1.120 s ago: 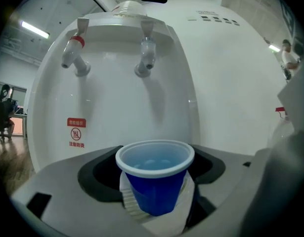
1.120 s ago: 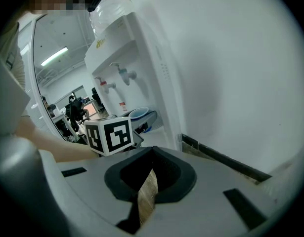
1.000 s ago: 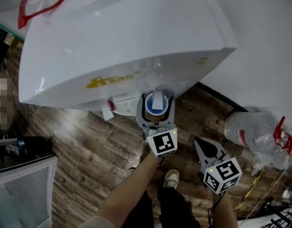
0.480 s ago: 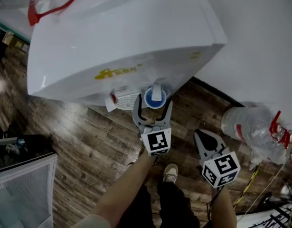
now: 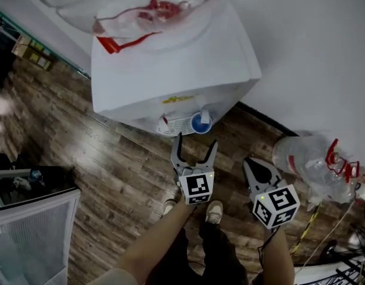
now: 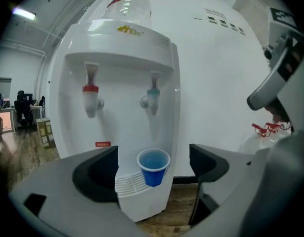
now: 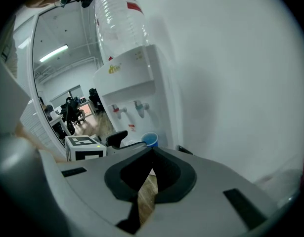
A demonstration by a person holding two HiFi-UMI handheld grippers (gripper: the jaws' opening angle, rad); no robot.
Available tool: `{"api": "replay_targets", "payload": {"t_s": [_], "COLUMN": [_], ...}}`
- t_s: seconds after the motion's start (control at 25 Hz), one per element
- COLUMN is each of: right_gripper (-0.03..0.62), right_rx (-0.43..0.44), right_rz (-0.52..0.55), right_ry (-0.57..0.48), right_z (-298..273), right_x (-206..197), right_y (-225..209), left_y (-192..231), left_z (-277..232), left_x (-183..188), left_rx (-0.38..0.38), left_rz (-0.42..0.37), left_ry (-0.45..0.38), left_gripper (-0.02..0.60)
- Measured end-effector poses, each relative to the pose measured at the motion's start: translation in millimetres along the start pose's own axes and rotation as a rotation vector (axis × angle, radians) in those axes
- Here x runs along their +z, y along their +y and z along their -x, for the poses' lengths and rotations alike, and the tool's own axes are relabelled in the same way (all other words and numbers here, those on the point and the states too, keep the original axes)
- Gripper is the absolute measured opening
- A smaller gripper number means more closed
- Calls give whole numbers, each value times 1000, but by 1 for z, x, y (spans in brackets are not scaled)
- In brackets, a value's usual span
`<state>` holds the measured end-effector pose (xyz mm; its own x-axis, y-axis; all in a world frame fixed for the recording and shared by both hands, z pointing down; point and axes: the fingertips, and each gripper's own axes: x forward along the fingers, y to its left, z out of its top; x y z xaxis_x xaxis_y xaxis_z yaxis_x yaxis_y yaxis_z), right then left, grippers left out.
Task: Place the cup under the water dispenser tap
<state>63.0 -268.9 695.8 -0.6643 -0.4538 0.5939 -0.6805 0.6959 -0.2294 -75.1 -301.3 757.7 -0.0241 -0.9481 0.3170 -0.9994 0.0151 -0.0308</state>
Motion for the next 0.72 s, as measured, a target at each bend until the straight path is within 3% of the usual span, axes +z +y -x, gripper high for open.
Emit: {"api": "replay_targets", "payload": {"t_s": [0.24,0.52,0.72], "right_gripper": [6,6,6], "right_rx": [-19,-50,-39], "right_rz": [35,68,67], "right_ry": [-47,-136,-175], "right_z": [40,111,162], "right_x": [58,141,191], "right_y": [24,61,87], "left_y": [0,27,47], "left_z": [48,101,150], "left_x": [75,171,243], "left_rx": [-59,-73,-65], "left_rz": [-1,-18,-7], "left_ry": [-43,-68,-111], "left_gripper": [443,442,388]}}
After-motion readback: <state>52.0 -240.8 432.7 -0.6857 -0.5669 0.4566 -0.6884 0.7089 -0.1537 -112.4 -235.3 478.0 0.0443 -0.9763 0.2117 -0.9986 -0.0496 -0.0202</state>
